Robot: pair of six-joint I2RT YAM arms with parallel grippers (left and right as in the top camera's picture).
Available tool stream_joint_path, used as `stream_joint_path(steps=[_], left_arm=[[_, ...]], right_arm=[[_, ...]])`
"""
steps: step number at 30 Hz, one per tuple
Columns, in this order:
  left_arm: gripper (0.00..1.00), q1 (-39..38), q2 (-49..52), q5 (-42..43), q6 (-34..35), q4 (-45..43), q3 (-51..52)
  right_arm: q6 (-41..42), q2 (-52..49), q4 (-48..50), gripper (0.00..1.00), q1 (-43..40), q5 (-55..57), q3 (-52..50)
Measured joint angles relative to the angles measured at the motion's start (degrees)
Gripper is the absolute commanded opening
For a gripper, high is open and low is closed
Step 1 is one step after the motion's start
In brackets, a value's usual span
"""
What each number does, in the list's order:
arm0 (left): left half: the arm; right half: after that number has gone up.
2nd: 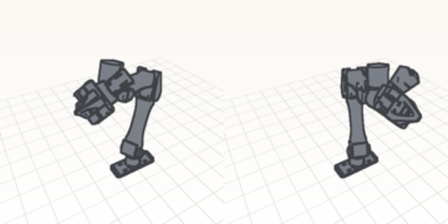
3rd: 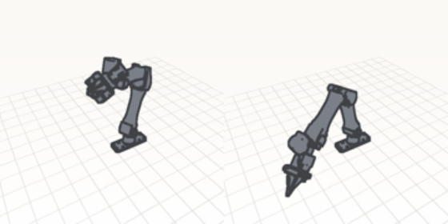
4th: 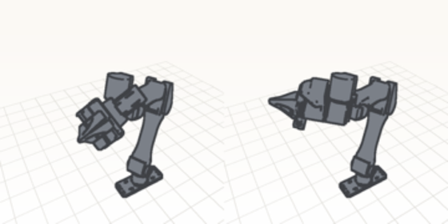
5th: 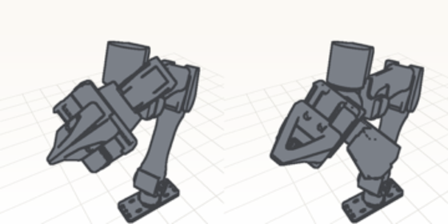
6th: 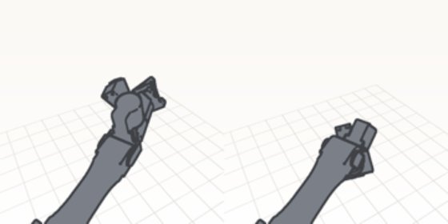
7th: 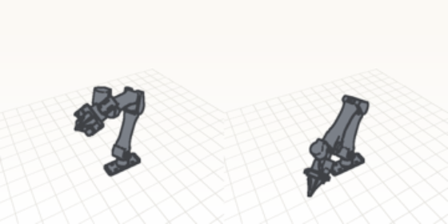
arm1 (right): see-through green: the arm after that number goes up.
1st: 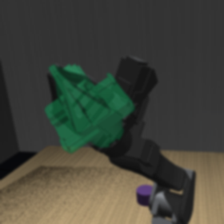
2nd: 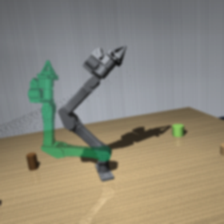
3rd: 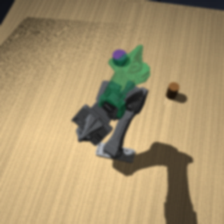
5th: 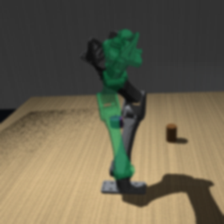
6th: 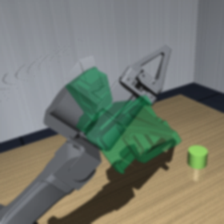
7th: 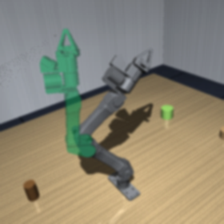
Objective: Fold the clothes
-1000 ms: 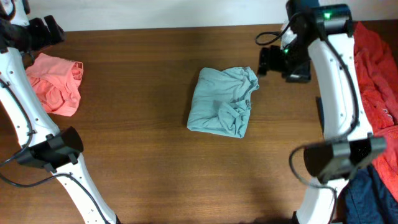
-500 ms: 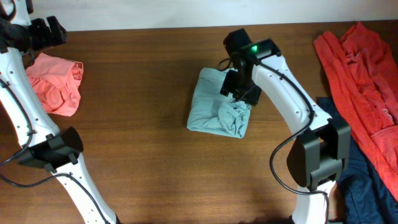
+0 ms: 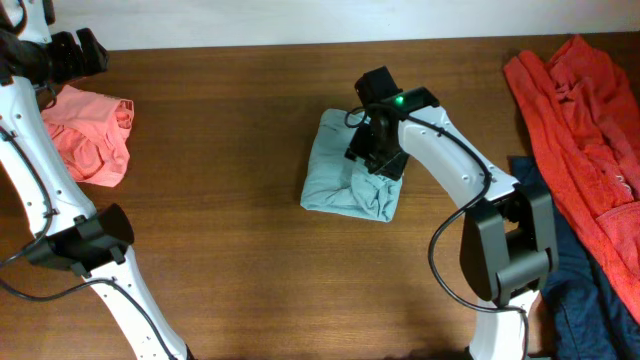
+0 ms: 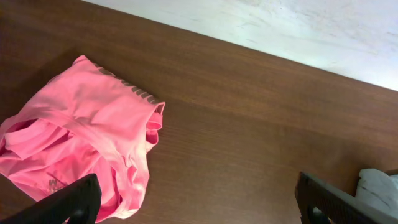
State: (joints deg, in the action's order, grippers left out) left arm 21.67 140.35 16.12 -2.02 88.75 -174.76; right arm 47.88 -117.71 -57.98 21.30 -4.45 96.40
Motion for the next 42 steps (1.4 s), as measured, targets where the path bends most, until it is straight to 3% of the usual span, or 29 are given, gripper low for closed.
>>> stream_joint_path(steps=[10,22,25,27,29,31,42], left_arm=[[0.99,0.00,0.00,0.00,0.00,0.04,0.00],[0.99,0.00,0.00,0.00,-0.02,0.22,0.00],[0.99,0.00,0.00,0.00,-0.15,0.22,0.00],[0.99,0.00,0.00,0.00,-0.15,0.22,0.00],[0.99,0.00,0.00,-0.02,-0.17,0.24,0.00],[0.99,0.00,0.00,0.00,-0.15,0.39,0.00],[0.99,-0.13,0.00,2.54,-1.36,1.29,0.00]], right_arm=[[-0.63,-1.62,-4.59,0.04,0.83,-0.57,-0.37],[-3.52,-0.04,-15.61,0.04,-4.17,-0.74,-0.35],[-5.62,2.60,-19.04,0.08,-7.85,-0.13,-0.35],[-7.34,3.61,-20.09,0.17,-9.40,0.31,-0.31],[-9.49,3.89,-20.76,0.36,-10.16,0.92,-0.31],[-11.13,3.89,-21.18,0.68,-10.12,1.27,-0.31],[-17.14,3.98,-23.26,0.74,-10.91,1.60,0.20]])
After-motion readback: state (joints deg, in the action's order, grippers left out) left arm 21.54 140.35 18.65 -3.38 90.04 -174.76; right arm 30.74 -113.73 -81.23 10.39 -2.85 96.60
